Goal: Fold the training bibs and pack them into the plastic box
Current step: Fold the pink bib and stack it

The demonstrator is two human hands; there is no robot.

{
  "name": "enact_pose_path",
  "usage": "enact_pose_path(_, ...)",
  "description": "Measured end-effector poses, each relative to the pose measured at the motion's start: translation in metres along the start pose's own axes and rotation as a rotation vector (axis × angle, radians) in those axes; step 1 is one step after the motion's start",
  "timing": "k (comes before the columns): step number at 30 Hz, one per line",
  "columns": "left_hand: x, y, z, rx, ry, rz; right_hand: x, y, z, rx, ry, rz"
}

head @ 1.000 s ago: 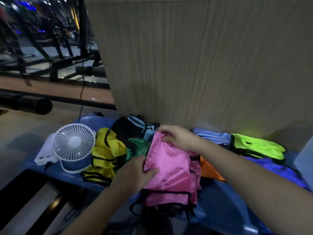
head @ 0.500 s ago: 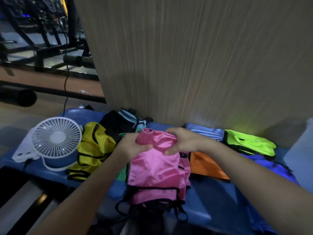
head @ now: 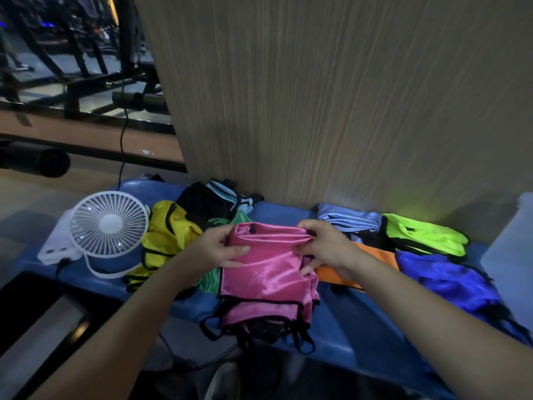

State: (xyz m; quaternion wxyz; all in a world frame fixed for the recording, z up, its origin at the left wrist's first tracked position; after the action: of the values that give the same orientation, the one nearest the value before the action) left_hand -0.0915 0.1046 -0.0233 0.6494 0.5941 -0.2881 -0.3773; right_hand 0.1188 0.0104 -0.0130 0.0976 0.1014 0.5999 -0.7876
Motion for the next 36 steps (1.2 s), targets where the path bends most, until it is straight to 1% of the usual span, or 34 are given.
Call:
enact_pose_path(2,0.002,-0.001,0.007,0.030,-0.057,-0.032,0.002,0.000,0.007,-0.047,0.008,0.030)
enact_pose_path(3,0.002,-0.002,0.010,0.048,-0.076,-0.090,0.004,-0.001,0.012,-0.087,0.009,0.087)
enact_pose_path(5,0.003,-0.003,0.016,0.084,-0.101,-0.244,0.009,-0.002,0.022,-0.201,0.018,0.271)
enact_pose_path(8,0.008,-0.008,0.026,0.177,-0.168,-0.388,0.022,0.006,0.037,-0.375,0.013,0.488)
enact_pose_path(10,0.009,-0.016,0.032,0.232,-0.210,-0.518,0.033,0.017,0.048,-0.439,-0.014,0.563)
enact_pose_path(12,0.008,-0.025,0.039,0.230,-0.220,-0.607,0.044,0.027,0.060,-0.472,-0.011,0.683)
enact_pose_path(14,0.007,-0.031,0.044,0.246,-0.206,-0.675,0.051,0.033,0.071,-0.500,0.022,0.844)
enact_pose_path(17,0.005,-0.037,0.052,0.241,-0.132,-0.851,0.060,0.042,0.085,-0.502,0.042,1.076)
enact_pose_path(19,0.008,-0.038,0.059,0.214,-0.068,-0.945,0.066,0.048,0.094,-0.461,0.046,1.263)
enact_pose_path(20,0.012,-0.035,0.065,0.229,-0.030,-0.946,0.068,0.051,0.099,-0.430,0.050,1.335)
enact_pose_path(22,0.026,-0.028,0.081,0.278,0.034,-0.860,0.070,0.052,0.108,-0.398,0.073,1.362)
enact_pose_path(24,0.040,-0.024,0.093,0.308,0.092,-0.801,0.072,0.048,0.115,-0.418,0.090,1.283)
enact_pose_path(26,0.045,-0.032,0.095,0.290,0.126,-0.809,0.077,0.044,0.116,-0.437,0.066,1.198)
enact_pose_path(30,0.035,-0.055,0.086,0.237,0.067,-0.841,0.091,0.054,0.105,-0.381,-0.078,1.146)
enact_pose_path(33,0.030,-0.063,0.087,0.189,0.054,-0.810,0.100,0.065,0.104,-0.381,-0.036,1.315)
enact_pose_path(36,0.040,-0.061,0.091,0.240,0.011,-0.794,0.107,0.069,0.108,-0.403,0.001,1.304)
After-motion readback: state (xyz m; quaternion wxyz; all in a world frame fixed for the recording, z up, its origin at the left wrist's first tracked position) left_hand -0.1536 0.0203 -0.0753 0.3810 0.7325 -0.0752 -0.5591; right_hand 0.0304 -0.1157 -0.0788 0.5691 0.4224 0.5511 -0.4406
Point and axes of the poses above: each hand's wrist, its own z-axis away from the middle knuckle, its own x-axis out of the palm, y = z × x, the point moved 5 cm from there along -z, towards the middle knuckle, and after that the axes turned 8 degrees about -y, right-handed, at the moved point
